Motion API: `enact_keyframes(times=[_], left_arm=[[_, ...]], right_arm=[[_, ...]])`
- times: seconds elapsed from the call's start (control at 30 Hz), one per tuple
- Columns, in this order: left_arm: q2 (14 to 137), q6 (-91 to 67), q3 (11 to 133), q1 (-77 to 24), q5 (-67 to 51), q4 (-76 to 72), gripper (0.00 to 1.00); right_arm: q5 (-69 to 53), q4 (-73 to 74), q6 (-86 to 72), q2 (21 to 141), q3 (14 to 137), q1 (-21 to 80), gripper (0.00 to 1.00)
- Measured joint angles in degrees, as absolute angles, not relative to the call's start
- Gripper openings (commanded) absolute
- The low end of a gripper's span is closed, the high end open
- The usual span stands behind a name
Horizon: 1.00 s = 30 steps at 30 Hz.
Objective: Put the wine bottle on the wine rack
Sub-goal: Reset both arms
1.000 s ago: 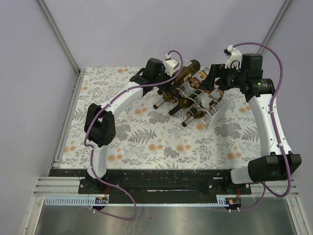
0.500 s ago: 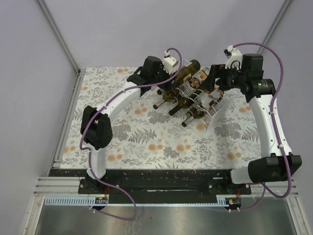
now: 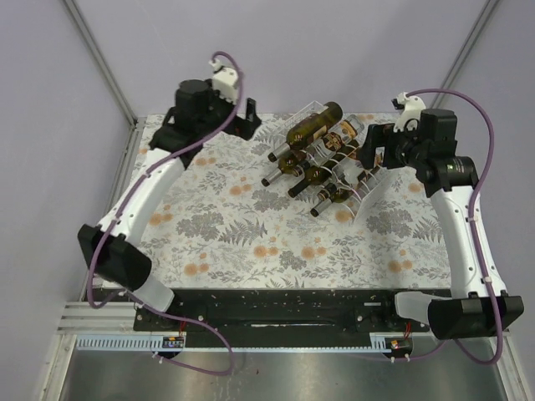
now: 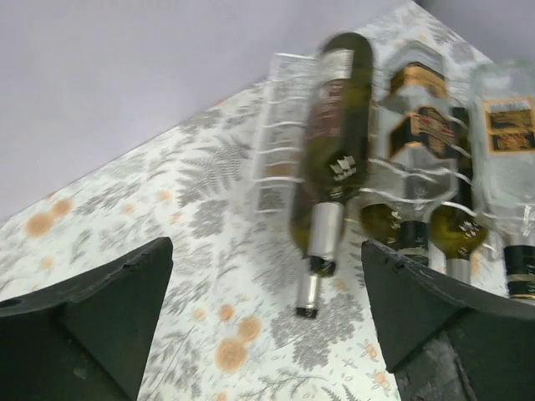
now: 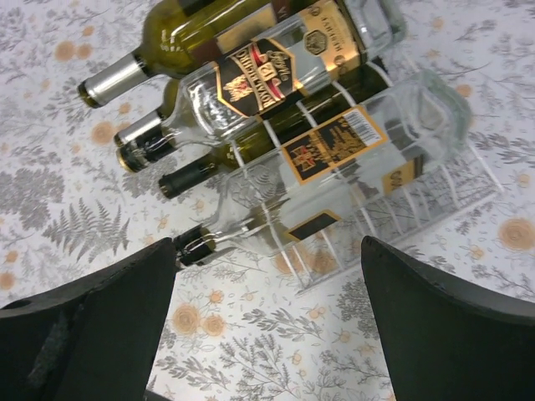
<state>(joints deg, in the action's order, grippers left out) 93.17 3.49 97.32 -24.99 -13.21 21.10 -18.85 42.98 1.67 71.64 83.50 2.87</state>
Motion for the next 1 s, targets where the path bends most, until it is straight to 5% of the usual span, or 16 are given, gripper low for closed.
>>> enact_keyframes(times=[0.3,0.53,1.0], left_arm=[[75.0,-0.8,79.8,-7.0,-15.6,20.8,0.99],[61.2,0.0,63.0,-6.4,-10.4,16.9,0.99],[53.2,-4.1,54.5,-6.4,-6.0,8.1,0.99]], right_arm=[[-7.2,35.7,2.4,63.8,76.0,2.8,0.99],[-1.0,30.4,3.3,61.8,72.3,2.8,1.00],[3.6,24.2,2.7,56.6,64.9,2.8,1.00]])
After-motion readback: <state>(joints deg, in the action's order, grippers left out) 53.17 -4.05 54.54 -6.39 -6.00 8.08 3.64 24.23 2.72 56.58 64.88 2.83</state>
